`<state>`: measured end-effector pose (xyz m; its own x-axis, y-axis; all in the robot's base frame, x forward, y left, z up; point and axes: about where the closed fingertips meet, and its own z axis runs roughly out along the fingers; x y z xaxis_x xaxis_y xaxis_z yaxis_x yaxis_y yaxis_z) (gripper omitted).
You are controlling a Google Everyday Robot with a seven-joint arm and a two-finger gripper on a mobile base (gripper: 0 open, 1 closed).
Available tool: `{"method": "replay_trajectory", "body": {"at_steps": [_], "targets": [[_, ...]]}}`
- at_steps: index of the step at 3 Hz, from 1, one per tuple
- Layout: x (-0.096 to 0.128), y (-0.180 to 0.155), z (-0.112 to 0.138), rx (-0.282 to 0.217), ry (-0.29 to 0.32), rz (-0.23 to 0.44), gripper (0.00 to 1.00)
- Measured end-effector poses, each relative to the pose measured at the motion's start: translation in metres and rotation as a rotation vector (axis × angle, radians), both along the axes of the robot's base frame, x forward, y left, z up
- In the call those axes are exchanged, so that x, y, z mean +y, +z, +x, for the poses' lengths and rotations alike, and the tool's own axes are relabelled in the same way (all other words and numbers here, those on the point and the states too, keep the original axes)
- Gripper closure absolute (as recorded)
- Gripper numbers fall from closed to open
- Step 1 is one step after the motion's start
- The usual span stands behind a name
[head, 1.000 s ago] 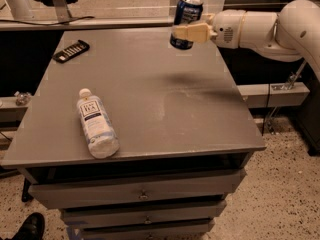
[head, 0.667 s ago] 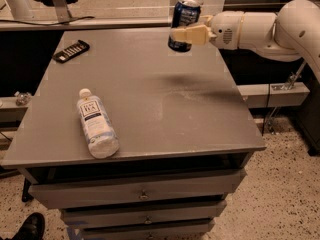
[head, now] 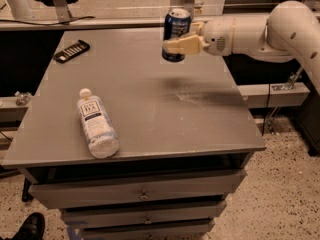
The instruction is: Move pepsi can near blue plastic bottle
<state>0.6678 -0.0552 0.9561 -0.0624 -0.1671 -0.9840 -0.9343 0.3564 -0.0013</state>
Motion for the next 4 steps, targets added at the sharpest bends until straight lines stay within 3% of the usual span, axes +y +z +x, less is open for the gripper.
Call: {"method": "replay_trajectory", "body": {"at_steps": [1, 2, 4], "targets": [[0.017, -0.025, -0.034, -0.037, 0.070, -0.091, 1.00], [0.041, -0.053, -0.073, -0.035, 0.145, -0.124, 1.00], [0.103, -0.091, -0.134, 0.023, 0.307, -0.111, 1.00]]}}
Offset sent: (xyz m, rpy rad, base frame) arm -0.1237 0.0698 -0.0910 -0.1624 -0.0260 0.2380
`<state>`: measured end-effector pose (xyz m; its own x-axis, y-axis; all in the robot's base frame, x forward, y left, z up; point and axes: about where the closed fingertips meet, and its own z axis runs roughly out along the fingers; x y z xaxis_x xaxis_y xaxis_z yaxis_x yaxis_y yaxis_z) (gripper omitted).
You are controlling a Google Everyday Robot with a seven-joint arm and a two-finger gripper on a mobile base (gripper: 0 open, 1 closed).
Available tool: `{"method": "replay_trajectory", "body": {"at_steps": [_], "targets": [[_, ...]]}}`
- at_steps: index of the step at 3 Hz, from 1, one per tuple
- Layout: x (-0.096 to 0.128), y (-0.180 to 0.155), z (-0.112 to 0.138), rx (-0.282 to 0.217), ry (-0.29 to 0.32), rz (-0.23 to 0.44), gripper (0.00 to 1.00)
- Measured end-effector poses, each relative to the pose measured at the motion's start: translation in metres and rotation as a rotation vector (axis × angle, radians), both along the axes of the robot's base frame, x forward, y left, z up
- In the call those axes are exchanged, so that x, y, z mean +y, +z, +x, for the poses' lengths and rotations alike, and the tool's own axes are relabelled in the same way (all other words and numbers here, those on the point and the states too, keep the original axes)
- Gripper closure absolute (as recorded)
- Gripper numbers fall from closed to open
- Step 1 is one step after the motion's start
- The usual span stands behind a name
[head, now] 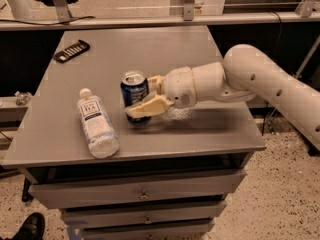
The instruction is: Move pepsi can near blue plastic bottle
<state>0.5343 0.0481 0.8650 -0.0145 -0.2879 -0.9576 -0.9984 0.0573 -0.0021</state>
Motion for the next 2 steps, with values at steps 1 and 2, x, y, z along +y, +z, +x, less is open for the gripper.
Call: {"method": "replay_trajectory", "body": {"at_steps": [1, 2], "targets": [[0.023, -0.005, -0.018, 0.031, 0.055, 0.010, 1.00], [0.037, -0.008, -0.029, 0.057, 0.097, 0.020, 1.00]]}}
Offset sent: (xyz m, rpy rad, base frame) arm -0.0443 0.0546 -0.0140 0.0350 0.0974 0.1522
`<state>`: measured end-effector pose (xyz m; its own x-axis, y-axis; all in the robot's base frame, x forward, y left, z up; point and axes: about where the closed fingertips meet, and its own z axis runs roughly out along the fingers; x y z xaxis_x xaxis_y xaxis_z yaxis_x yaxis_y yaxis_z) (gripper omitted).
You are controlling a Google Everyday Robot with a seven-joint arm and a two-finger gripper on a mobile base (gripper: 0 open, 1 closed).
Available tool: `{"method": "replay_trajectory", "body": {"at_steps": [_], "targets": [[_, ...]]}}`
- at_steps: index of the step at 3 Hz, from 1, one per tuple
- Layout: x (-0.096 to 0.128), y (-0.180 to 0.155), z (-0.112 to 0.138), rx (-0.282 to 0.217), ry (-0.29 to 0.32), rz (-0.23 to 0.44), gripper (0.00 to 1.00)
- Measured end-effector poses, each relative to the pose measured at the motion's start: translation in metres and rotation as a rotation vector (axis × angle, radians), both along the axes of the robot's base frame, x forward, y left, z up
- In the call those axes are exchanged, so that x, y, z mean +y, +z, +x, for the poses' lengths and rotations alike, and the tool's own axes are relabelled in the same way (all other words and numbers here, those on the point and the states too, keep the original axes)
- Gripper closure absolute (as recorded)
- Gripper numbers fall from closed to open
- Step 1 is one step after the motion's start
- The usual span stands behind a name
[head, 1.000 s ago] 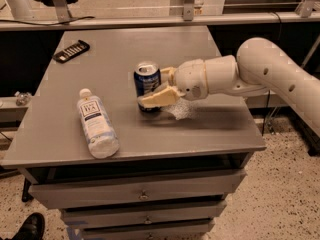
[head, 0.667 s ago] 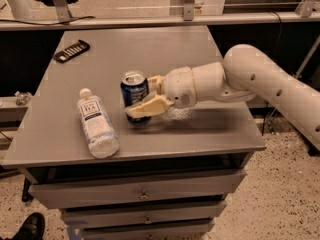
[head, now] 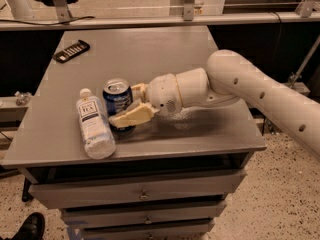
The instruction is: Move pepsi can near blue plastic bottle
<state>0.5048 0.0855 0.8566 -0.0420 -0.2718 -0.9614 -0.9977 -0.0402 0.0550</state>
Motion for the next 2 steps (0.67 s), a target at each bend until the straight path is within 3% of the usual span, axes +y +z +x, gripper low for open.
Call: {"method": "replay_trajectory", "body": {"at_steps": [2], "targets": [[0.0000, 0.0012, 0.0000, 0.000, 0.000, 0.000, 1.00]]}}
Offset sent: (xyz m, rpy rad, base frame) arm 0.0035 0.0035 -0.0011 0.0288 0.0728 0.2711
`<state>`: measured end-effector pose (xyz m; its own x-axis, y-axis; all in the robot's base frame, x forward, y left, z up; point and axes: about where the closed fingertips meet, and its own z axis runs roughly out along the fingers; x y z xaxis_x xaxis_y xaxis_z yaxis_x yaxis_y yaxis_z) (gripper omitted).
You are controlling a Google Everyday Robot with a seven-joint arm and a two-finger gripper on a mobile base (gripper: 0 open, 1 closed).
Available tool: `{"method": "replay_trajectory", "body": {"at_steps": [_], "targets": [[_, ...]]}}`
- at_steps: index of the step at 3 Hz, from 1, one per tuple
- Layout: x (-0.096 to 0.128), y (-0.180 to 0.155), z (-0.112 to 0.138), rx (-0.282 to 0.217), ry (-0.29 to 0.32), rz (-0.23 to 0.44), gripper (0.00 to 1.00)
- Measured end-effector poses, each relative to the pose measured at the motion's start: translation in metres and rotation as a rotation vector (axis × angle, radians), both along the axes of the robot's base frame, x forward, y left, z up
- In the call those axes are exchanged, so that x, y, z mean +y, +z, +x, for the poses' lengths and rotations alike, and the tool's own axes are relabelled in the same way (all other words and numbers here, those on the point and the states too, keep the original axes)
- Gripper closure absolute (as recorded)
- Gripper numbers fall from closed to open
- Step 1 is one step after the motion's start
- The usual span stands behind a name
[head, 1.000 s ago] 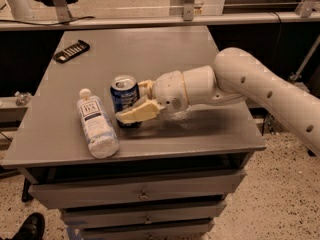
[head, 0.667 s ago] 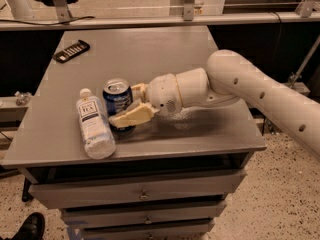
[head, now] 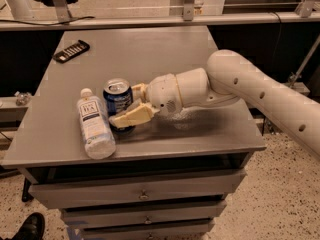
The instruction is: Move pepsi can near blue plastic bottle
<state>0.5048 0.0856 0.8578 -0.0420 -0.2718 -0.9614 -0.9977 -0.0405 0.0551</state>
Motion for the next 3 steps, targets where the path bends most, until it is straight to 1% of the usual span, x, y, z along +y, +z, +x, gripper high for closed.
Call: {"method": "replay_trajectory", "body": {"at_steps": [1, 3], "targets": [[0.0000, 0.0004, 0.0000, 0.000, 0.000, 0.000, 0.82], [0.0000, 0.0004, 0.0000, 0.000, 0.000, 0.000, 0.35]]}}
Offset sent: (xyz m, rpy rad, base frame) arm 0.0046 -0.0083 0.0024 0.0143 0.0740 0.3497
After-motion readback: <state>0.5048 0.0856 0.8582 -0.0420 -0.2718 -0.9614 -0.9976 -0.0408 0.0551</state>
